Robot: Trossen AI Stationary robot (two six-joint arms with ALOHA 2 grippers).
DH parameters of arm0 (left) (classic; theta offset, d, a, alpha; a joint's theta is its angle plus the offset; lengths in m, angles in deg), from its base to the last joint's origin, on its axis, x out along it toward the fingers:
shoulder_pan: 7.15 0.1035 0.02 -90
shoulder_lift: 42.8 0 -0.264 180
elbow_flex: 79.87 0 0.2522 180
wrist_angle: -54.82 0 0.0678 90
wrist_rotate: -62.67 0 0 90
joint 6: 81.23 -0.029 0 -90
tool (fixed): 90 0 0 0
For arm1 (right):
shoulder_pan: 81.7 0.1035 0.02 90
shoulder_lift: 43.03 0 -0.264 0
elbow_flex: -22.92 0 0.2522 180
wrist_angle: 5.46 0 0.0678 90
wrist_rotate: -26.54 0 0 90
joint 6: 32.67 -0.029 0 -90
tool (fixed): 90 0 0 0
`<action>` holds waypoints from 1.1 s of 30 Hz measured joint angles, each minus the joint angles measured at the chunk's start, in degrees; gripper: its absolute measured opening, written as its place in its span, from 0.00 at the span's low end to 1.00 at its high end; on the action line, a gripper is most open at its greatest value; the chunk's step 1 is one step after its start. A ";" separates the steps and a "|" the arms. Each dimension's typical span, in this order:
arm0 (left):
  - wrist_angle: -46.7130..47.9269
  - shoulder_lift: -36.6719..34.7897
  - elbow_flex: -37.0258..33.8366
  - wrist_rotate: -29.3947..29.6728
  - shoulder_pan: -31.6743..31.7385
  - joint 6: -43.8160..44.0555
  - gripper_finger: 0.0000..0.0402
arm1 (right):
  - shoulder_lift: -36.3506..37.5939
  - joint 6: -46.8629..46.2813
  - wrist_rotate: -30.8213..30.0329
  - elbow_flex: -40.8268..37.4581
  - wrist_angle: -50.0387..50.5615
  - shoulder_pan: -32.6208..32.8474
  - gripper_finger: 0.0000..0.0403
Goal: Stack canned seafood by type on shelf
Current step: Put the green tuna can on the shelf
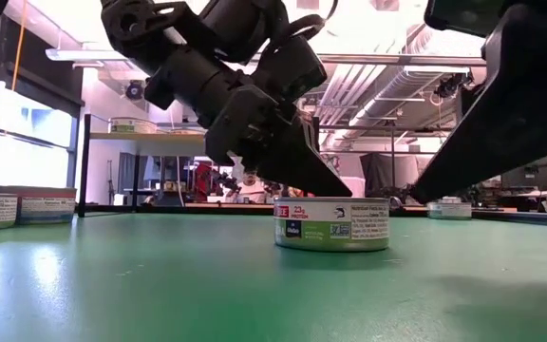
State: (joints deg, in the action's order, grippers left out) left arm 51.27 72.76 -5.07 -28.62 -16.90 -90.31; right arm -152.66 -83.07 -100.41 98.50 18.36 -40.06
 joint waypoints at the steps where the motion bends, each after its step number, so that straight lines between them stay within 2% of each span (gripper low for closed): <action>1: 0.12 0.03 0.04 -0.01 0.09 0.00 0.00 | 0.00 1.59 0.00 0.00 -0.21 -0.04 0.45; 6: 0.18 0.10 0.05 -0.18 0.26 -1.05 0.00 | 0.00 16.71 -0.13 0.02 -3.60 -0.08 0.46; 9: 0.26 0.16 0.05 -2.19 0.91 -1.05 0.00 | 0.00 24.02 -0.70 0.02 -4.46 -0.43 0.46; 14: 0.47 0.21 0.05 -4.97 2.05 -1.03 0.00 | 0.02 26.00 -1.84 2.79 2.34 -2.10 0.48; 18: 0.62 0.23 0.03 -7.49 3.11 -1.03 0.00 | 0.09 27.43 -1.81 5.08 8.09 -3.18 0.58; 23: 0.65 0.25 0.00 -7.66 3.87 -1.07 0.00 | 0.10 31.34 -1.65 5.00 8.81 -3.80 0.68; 28: -0.20 1.13 0.00 -7.45 4.76 -1.20 0.00 | -0.97 36.82 -2.74 4.83 8.56 -3.83 0.69; 33: -1.44 2.77 0.09 -7.46 4.88 -1.51 0.00 | -2.88 41.56 -7.20 4.76 8.54 -4.12 0.69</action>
State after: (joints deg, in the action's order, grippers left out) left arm 49.82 75.53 -4.98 -36.08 -12.01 -91.82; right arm -155.54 -41.51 -107.61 103.27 26.90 -44.17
